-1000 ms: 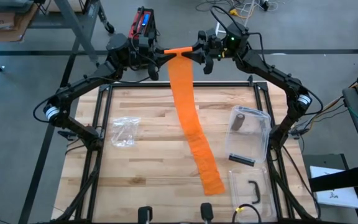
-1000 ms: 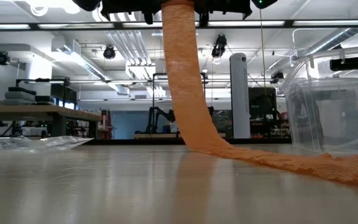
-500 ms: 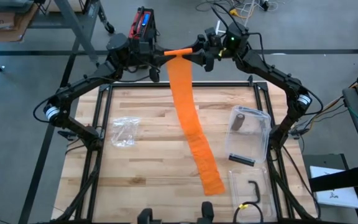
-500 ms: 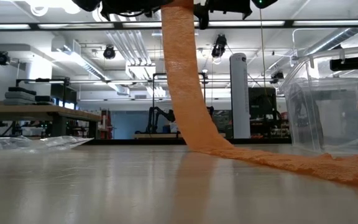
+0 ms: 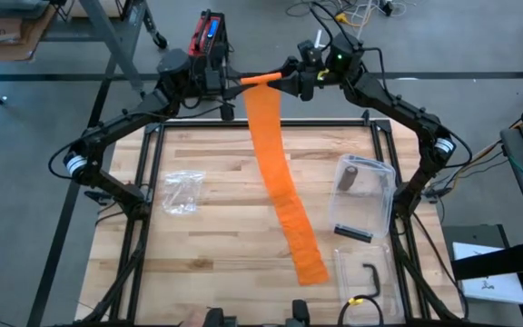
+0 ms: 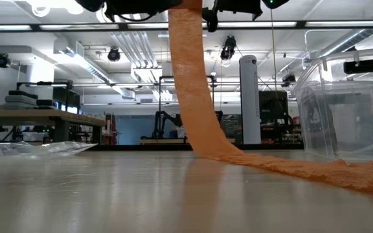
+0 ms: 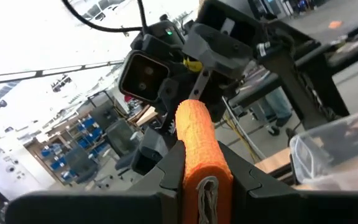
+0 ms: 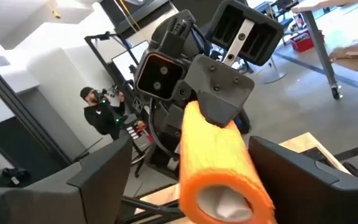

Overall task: Roll bandage
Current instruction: Roll the orange bandage

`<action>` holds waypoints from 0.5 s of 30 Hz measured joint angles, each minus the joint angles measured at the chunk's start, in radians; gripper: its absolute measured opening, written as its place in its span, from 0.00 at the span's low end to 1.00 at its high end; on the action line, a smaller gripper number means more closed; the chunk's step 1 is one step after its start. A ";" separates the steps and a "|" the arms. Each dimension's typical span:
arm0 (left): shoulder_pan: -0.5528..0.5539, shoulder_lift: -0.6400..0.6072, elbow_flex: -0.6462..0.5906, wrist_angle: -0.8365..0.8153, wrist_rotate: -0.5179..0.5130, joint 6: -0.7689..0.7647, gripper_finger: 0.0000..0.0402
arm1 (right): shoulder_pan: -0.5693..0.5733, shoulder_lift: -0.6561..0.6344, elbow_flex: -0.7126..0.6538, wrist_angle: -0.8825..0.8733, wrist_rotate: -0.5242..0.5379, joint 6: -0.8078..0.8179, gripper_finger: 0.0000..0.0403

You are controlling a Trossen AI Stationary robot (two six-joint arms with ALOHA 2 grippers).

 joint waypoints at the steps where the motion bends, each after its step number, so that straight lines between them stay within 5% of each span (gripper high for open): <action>1: 0.000 0.000 0.000 -0.006 0.001 0.017 0.12 | 0.000 0.000 0.000 -0.001 0.000 0.003 0.77; 15: -0.005 0.000 0.000 -0.022 0.003 0.111 0.12 | 0.004 0.000 0.000 -0.075 0.006 -0.021 0.72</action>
